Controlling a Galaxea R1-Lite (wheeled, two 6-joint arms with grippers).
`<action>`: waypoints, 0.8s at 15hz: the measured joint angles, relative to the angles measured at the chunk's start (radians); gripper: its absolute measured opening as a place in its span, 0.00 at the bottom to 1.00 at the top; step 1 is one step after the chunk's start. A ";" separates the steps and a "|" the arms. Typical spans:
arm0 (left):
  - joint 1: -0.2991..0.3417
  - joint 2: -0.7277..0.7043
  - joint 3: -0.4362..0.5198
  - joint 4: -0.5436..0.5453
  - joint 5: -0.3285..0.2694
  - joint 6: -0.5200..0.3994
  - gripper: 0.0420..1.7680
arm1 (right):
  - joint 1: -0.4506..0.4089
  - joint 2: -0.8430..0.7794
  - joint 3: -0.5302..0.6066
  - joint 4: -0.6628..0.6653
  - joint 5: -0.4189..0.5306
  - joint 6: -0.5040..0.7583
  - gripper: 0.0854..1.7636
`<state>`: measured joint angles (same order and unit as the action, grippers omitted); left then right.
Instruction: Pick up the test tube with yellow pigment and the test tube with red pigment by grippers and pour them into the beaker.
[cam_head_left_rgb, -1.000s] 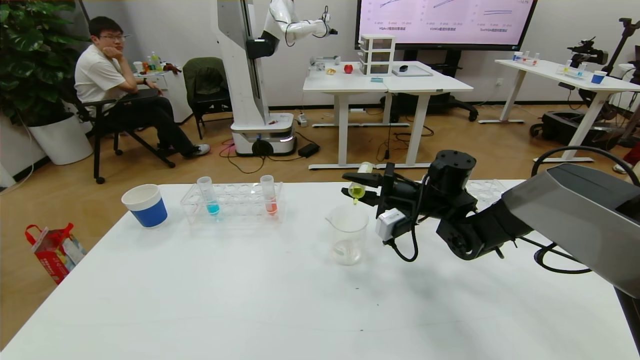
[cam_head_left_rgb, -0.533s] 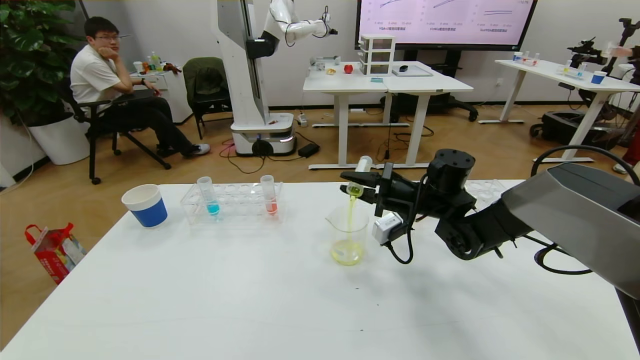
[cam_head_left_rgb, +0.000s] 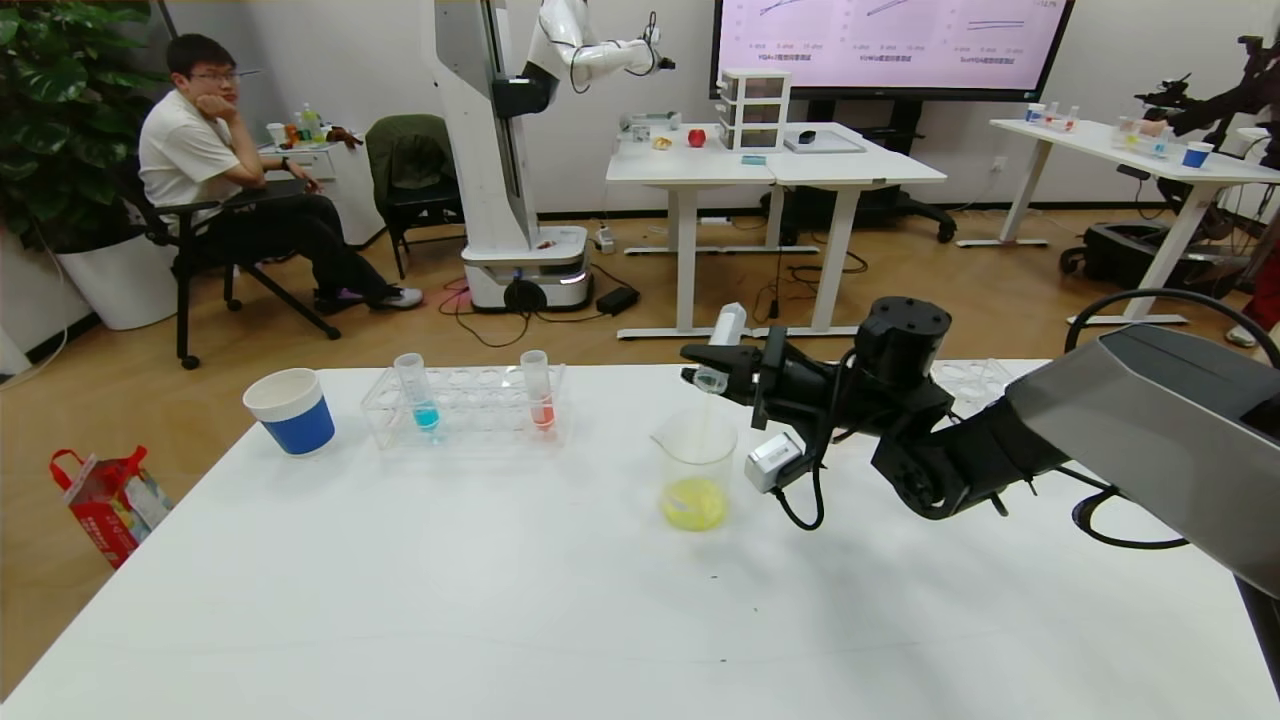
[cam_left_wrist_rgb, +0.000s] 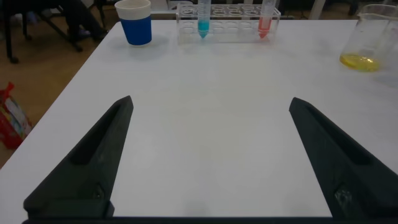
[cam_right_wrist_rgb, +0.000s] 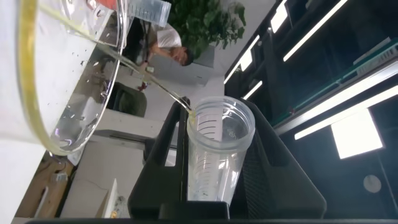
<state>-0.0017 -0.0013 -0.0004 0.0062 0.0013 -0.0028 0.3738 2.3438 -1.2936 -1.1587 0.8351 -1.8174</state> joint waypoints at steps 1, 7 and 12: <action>0.000 0.000 0.000 0.000 0.000 0.000 0.99 | 0.000 0.000 0.003 0.000 0.001 -0.004 0.25; 0.000 0.000 0.000 0.000 0.000 0.000 0.99 | 0.007 -0.030 0.011 -0.006 -0.005 0.312 0.25; 0.000 0.000 0.000 0.000 0.000 0.000 0.99 | 0.006 -0.108 0.051 -0.184 -0.254 0.989 0.25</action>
<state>-0.0017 -0.0013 0.0000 0.0062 0.0013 -0.0028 0.3796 2.2360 -1.2426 -1.3430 0.5815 -0.8287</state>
